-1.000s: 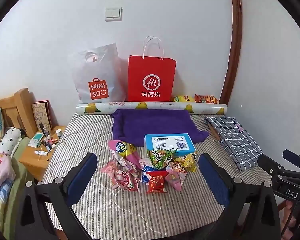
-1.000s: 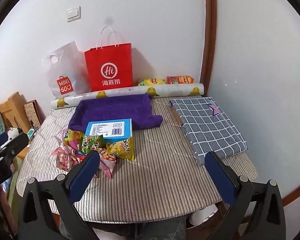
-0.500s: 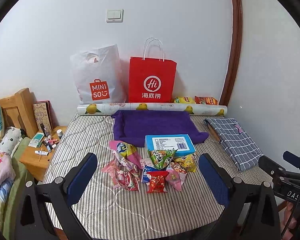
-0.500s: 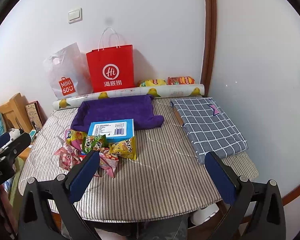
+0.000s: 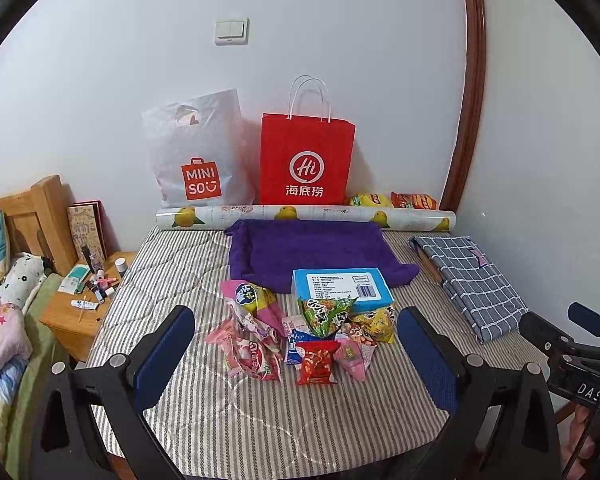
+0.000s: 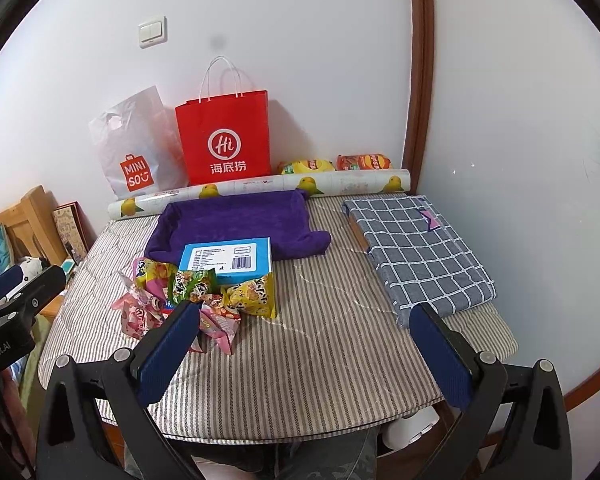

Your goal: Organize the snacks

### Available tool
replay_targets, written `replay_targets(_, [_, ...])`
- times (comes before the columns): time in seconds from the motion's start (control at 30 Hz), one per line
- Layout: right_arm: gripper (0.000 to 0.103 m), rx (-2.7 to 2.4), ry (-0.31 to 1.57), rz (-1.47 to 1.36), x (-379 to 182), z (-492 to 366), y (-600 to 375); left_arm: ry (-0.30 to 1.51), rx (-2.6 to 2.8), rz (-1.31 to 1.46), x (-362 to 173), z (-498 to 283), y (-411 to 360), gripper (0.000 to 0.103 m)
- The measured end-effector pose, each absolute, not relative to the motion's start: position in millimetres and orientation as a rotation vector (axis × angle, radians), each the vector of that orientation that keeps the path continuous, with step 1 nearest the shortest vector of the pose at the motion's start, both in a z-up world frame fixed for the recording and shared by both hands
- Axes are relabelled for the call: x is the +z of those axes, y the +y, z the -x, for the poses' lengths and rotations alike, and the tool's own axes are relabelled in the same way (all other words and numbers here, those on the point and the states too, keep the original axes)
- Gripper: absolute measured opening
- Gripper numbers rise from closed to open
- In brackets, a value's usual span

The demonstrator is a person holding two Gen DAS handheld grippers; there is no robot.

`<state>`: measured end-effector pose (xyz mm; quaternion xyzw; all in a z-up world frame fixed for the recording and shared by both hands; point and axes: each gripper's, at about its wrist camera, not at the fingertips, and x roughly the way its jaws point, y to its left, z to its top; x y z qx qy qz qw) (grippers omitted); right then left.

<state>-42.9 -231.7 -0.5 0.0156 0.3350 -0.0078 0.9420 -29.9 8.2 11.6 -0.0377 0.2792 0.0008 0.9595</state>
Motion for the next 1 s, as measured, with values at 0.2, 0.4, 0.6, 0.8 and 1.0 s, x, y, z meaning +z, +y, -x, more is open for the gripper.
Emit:
replay_targets(0.2, [0.103, -0.015, 0.683, -0.032, -1.1, 43.5, -231.3, 0.566, 0.002, 0.077, 10.3, 30.6, 7.7, 0.102])
replay_targets(0.4, [0.103, -0.014, 0.683, -0.031, -2.3, 44.6, -229.9, 0.565, 0.003, 0.078, 9.4, 30.9, 7.5, 0.102])
replay_targets(0.6, [0.103, -0.015, 0.682, -0.028, -1.7, 44.9, -229.8, 0.560, -0.002, 0.083, 6.7, 32.1, 9.4, 0.102])
replay_targets(0.8, [0.103, -0.010, 0.676, -0.028, 0.0, 46.1, -229.9, 0.566, -0.002, 0.079, 1.5, 32.7, 10.0, 0.102])
replay_targets(1.0, [0.103, -0.003, 0.674, -0.033, 0.8, 45.7, -229.2, 0.562, -0.001, 0.072, 1.3, 34.5, 10.5, 0.102])
